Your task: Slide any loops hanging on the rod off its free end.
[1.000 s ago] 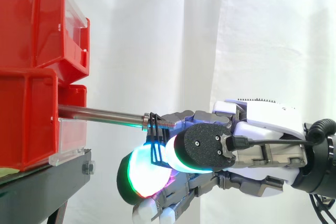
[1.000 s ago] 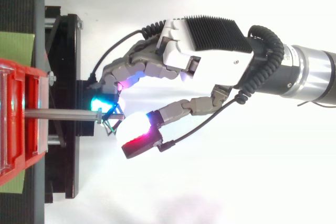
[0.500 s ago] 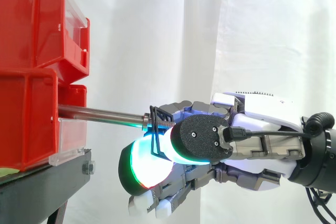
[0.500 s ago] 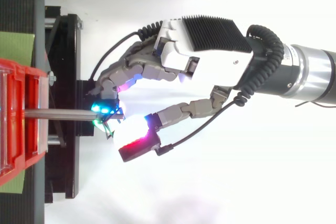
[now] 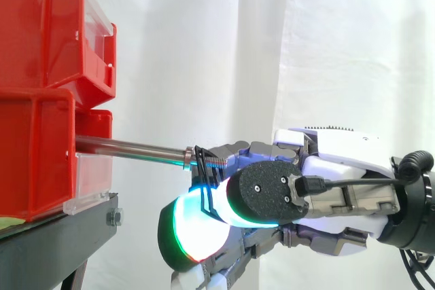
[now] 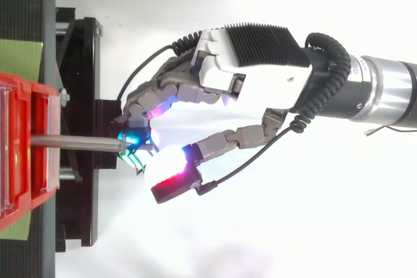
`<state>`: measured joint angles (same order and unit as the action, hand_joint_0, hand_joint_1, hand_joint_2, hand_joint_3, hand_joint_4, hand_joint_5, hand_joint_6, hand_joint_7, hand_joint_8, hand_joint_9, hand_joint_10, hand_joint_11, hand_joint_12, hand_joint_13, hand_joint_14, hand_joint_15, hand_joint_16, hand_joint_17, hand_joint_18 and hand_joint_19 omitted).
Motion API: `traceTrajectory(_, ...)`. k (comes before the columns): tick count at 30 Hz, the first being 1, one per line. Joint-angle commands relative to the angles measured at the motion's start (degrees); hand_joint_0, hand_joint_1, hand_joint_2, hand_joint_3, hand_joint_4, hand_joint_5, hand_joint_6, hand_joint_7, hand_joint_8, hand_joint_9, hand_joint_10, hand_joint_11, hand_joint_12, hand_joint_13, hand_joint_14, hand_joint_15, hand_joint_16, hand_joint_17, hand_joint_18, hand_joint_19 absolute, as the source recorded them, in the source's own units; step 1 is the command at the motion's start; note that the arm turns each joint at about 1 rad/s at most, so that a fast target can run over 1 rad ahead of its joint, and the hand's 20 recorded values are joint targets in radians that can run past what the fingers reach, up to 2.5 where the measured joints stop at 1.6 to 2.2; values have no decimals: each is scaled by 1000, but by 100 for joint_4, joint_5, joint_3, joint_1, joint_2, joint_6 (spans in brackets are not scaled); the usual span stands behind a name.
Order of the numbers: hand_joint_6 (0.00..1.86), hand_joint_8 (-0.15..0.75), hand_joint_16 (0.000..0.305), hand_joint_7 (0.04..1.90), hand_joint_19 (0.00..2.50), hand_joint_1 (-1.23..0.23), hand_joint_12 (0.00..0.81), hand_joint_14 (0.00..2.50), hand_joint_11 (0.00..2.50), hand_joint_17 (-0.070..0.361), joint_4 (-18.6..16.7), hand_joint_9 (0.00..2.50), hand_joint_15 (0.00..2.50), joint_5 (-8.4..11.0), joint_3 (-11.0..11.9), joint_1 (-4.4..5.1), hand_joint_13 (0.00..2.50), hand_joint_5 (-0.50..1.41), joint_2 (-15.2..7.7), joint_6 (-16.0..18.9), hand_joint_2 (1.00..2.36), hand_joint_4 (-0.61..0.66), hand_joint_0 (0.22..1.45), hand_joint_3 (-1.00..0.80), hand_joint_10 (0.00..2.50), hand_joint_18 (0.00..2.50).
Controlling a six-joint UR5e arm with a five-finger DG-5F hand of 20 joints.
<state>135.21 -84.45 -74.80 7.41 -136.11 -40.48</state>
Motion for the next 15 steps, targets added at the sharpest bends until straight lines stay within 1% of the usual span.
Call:
traceTrajectory(1,922,253,37,1065,414,-691,257,5,345,82,137,862,139,-115,0,6,825,-189,23,-12,1026,-43,602,-161,11,801)
traceTrajectory(4,922,253,36,1062,413,-691,256,5,350,82,286,865,141,-150,0,-2,824,-190,23,-21,1026,-40,602,-164,11,800)
traceTrajectory(6,921,253,36,1064,415,-690,257,6,350,82,339,864,141,-159,0,-2,824,-190,49,-21,1025,-40,604,-169,14,799)
traceTrajectory(7,921,253,36,1064,414,-690,257,5,346,82,445,864,141,-177,0,-2,824,-190,93,-21,1025,-40,604,-169,11,800)
traceTrajectory(10,921,253,36,1072,408,-691,257,7,349,82,497,863,140,-177,0,-11,825,-190,137,-30,1025,-38,604,-170,13,801)
traceTrajectory(12,921,255,36,1067,413,-691,257,7,345,82,655,862,140,-177,0,-11,825,-190,146,-12,1026,-42,602,-165,11,801)
traceTrajectory(15,920,254,36,1073,416,-691,257,5,348,82,743,862,141,-194,0,-20,825,-190,164,-12,1026,-47,602,-161,13,801)
